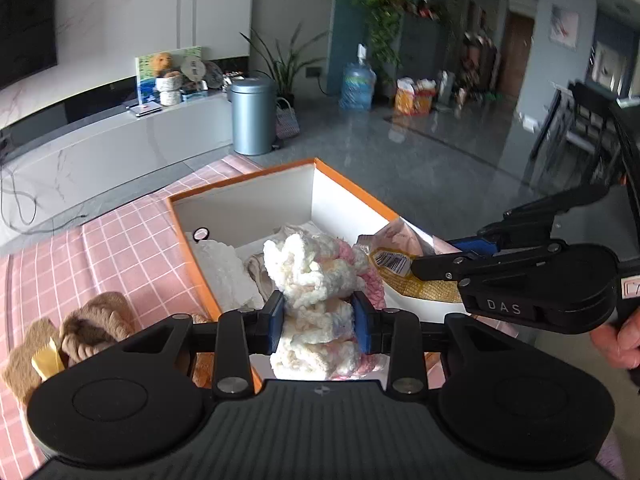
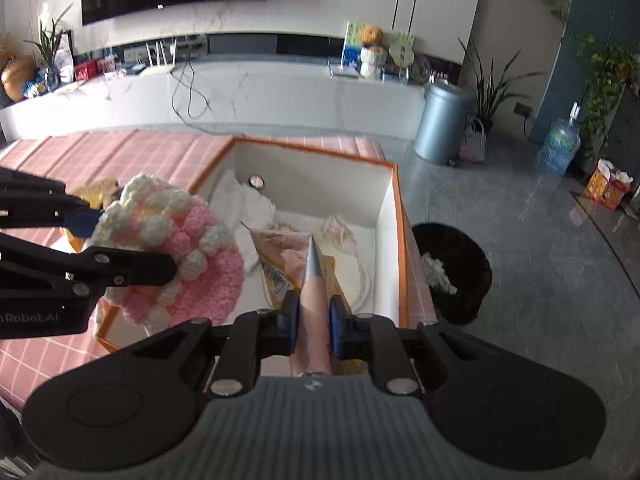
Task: Organize soft objects
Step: 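Carry the crochet cake and wipes packet with both grippers over the orange box, then lower both items into the box and open both grippers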
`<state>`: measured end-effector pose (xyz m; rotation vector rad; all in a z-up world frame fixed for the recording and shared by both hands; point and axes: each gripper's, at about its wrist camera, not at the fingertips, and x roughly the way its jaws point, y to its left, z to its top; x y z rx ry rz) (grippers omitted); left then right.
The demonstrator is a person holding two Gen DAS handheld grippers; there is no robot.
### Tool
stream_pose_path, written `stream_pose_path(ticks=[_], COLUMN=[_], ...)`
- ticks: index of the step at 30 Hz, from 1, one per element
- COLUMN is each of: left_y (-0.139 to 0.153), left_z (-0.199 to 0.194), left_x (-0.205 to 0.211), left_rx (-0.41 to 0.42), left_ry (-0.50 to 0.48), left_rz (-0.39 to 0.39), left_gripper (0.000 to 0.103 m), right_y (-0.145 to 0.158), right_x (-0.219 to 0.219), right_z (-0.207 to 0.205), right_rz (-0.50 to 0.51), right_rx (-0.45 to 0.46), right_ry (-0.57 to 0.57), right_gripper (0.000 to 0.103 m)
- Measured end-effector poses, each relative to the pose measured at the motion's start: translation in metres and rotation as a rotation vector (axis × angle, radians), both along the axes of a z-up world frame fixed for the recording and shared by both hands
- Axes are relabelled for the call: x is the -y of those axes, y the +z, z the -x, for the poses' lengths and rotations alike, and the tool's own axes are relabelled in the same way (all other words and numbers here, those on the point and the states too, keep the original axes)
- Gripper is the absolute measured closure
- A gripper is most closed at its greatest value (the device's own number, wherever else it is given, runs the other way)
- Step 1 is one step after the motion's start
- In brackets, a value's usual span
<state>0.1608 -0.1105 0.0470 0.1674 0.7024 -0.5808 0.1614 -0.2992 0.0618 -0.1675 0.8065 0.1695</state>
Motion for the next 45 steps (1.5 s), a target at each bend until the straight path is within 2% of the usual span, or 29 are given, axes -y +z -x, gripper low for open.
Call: stream_pose_path(ticks=[2, 9, 22, 32, 37, 42, 45], left_y=[-0.006, -0.027, -0.056, -0.069, -0.072, -0.073, -0.073], left_z=[-0.005, -0.023, -0.031, -0.033, -0.037, -0.036, -0.035], left_x=[0.011, 0.025, 0.036, 0.037, 0.040, 0.044, 0.043], left_rx=[0.001, -0.054, -0.049, -0.091, -0.110, -0.102, -0.086], left_ry=[-0.029, -0.086, -0.172, -0.182, -0.146, -0.112, -0.103], left_rz=[-0.047, -0.140, -0.292, -0.338, -0.377, -0.396, -0.404], left_gripper=[0.063, 0.063, 0.063, 0.063, 0.062, 0.058, 0.052], right_y=[-0.008, -0.024, -0.048, -0.037, -0.039, -0.040, -0.040], right_x=[0.002, -0.002, -0.017, -0.019, -0.022, -0.023, -0.021], right_z=[-0.007, -0.023, -0.038, -0.029, -0.023, -0.021, -0.019], right_rz=[0.000, 0.028, 0.128, 0.168, 0.173, 0.174, 0.171], right_rx=[-0.033, -0.099, -0.198, -0.159, -0.148, -0.139, -0.134], right_ry=[-0.002, 0.015, 0.071, 0.094, 0.103, 0.100, 0.098], right_gripper=[0.089, 0.089, 0.089, 0.088, 0.080, 0.075, 0.073])
